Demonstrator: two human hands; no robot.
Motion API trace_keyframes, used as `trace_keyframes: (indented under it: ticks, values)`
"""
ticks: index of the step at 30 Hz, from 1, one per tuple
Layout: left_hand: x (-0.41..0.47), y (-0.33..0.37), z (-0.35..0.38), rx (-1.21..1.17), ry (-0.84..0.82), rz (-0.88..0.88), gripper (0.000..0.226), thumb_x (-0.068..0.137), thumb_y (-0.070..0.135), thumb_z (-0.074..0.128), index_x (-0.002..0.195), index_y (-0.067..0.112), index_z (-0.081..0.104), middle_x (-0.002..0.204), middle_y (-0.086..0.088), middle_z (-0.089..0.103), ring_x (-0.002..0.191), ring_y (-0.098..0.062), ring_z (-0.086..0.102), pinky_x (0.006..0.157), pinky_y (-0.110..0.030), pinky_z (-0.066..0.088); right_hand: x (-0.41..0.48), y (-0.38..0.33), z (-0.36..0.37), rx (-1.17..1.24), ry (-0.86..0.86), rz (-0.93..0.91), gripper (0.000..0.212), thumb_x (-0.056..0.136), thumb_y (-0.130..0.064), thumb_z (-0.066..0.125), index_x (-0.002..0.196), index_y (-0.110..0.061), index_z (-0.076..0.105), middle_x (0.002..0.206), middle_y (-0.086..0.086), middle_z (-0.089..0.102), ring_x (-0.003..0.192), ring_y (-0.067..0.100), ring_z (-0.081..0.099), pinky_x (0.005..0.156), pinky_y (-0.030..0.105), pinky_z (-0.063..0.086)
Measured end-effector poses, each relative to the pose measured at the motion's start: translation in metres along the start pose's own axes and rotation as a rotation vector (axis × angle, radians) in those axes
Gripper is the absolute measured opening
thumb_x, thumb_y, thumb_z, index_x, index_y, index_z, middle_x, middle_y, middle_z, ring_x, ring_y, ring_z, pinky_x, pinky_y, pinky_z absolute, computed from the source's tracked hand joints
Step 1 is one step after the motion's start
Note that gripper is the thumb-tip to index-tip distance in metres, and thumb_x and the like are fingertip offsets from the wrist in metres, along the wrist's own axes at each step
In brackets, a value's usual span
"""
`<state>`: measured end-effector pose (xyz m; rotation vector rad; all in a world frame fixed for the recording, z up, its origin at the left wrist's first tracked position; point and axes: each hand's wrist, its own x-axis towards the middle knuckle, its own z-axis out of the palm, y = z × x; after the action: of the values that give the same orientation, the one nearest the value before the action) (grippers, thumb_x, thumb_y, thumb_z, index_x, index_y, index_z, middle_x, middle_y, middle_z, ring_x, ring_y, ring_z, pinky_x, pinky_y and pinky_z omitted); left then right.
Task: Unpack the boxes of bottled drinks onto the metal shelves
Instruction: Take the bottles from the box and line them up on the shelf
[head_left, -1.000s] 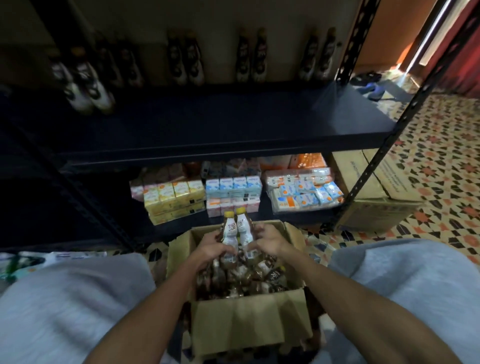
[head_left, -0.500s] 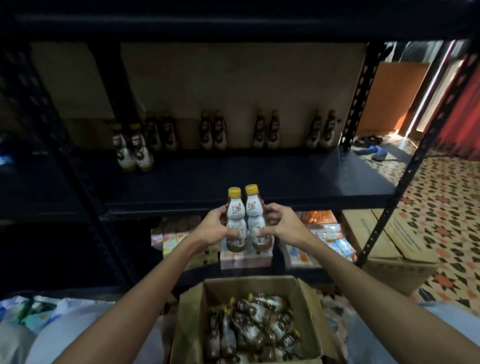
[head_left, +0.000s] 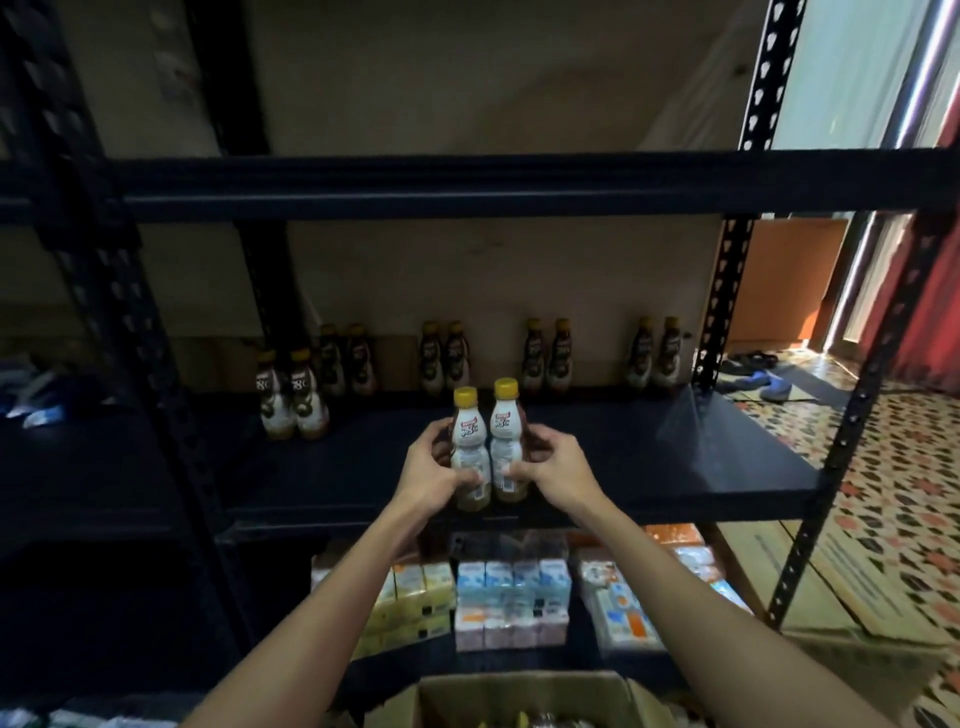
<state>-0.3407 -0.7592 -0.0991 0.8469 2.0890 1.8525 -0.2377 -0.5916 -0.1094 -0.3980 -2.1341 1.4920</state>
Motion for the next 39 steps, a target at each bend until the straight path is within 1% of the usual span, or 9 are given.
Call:
trace_keyframes:
  ticks: [6, 9, 14, 17, 21, 28, 33, 35, 39]
  values:
    - [0.017, -0.018, 0.005, 0.082, 0.011, 0.038, 0.077, 0.069, -0.003, 0.084, 0.134, 0.023, 0.051, 0.117, 0.013, 0.064, 0.107, 0.003, 0.060, 0.092, -0.016, 0.047, 0.014, 0.022, 0.011, -0.032, 0.035, 0.034, 0.063, 0.075, -0.011, 0.087, 0.133, -0.020, 0.061, 0.115, -0.006, 0.072, 0.107, 0.013, 0.068, 0.100, 0.045, 0.054]
    - [0.027, -0.021, 0.002, 0.135, -0.017, 0.026, 0.081, 0.067, 0.003, 0.087, 0.138, 0.018, 0.050, 0.124, 0.007, 0.064, 0.114, -0.007, 0.061, 0.103, -0.033, 0.049, 0.022, 0.019, 0.008, -0.083, -0.014, 0.061, 0.068, 0.075, -0.015, 0.088, 0.135, -0.022, 0.057, 0.119, -0.007, 0.069, 0.113, 0.013, 0.065, 0.105, 0.045, 0.050]
    - [0.040, 0.012, -0.010, 0.138, -0.068, 0.029, 0.095, 0.071, 0.006, 0.085, 0.149, 0.026, 0.035, 0.128, -0.001, 0.059, 0.114, -0.013, 0.060, 0.097, -0.035, 0.053, 0.033, -0.023, -0.015, -0.125, 0.013, 0.047, 0.091, 0.075, -0.029, 0.089, 0.152, -0.025, 0.041, 0.134, -0.003, 0.053, 0.128, 0.015, 0.050, 0.108, 0.037, 0.045]
    - [0.049, 0.047, -0.022, 0.214, -0.052, 0.142, 0.069, 0.084, 0.014, 0.076, 0.144, 0.030, 0.045, 0.132, 0.003, 0.057, 0.119, -0.013, 0.056, 0.100, -0.033, 0.049, 0.041, -0.054, -0.024, -0.176, 0.064, -0.073, 0.075, 0.081, -0.036, 0.083, 0.147, -0.029, 0.048, 0.133, -0.004, 0.052, 0.120, 0.016, 0.054, 0.096, 0.032, 0.048]
    - [0.065, 0.075, -0.029, 0.579, -0.261, 0.178, 0.042, 0.093, 0.009, 0.063, 0.130, 0.030, 0.064, 0.136, 0.002, 0.061, 0.129, -0.012, 0.053, 0.110, -0.030, 0.043, 0.054, -0.072, -0.021, -0.399, -0.066, -0.132, 0.047, 0.086, -0.034, 0.079, 0.130, -0.028, 0.065, 0.124, -0.006, 0.065, 0.116, 0.016, 0.060, 0.095, 0.030, 0.050]
    - [0.069, 0.086, -0.016, 0.754, -0.049, 0.145, 0.041, 0.079, 0.039, 0.081, 0.111, 0.017, 0.069, 0.093, 0.004, 0.065, 0.090, -0.012, 0.063, 0.075, -0.024, 0.048, 0.062, -0.068, -0.017, -0.467, -0.034, -0.110, 0.037, 0.084, -0.023, 0.081, 0.117, -0.030, 0.067, 0.107, -0.005, 0.068, 0.100, 0.013, 0.064, 0.088, 0.029, 0.052]
    - [0.072, 0.096, -0.018, 0.880, -0.269, 0.182, 0.052, 0.086, 0.016, 0.074, 0.135, 0.025, 0.058, 0.137, -0.003, 0.057, 0.127, -0.020, 0.053, 0.100, -0.028, 0.045, 0.063, -0.062, -0.015, -0.487, -0.051, -0.097, 0.035, 0.086, -0.029, 0.078, 0.114, -0.041, 0.062, 0.116, 0.003, 0.061, 0.098, 0.021, 0.063, 0.092, 0.040, 0.056]
    - [0.072, 0.098, -0.017, 0.935, -0.251, 0.183, 0.043, 0.087, 0.013, 0.073, 0.128, 0.022, 0.065, 0.135, -0.006, 0.060, 0.124, -0.021, 0.056, 0.102, -0.029, 0.046, 0.064, -0.062, -0.016, -0.481, -0.053, -0.091, 0.035, 0.087, -0.026, 0.077, 0.116, -0.038, 0.062, 0.118, 0.004, 0.058, 0.098, 0.021, 0.063, 0.092, 0.037, 0.055]
    - [0.072, 0.099, -0.013, 0.922, -0.121, 0.116, 0.045, 0.081, 0.036, 0.081, 0.119, 0.016, 0.066, 0.116, -0.007, 0.064, 0.094, -0.017, 0.060, 0.077, -0.029, 0.049, 0.065, -0.062, -0.015, -0.477, -0.052, -0.083, 0.035, 0.087, -0.025, 0.078, 0.115, -0.038, 0.061, 0.120, 0.005, 0.054, 0.100, 0.021, 0.061, 0.091, 0.035, 0.054]
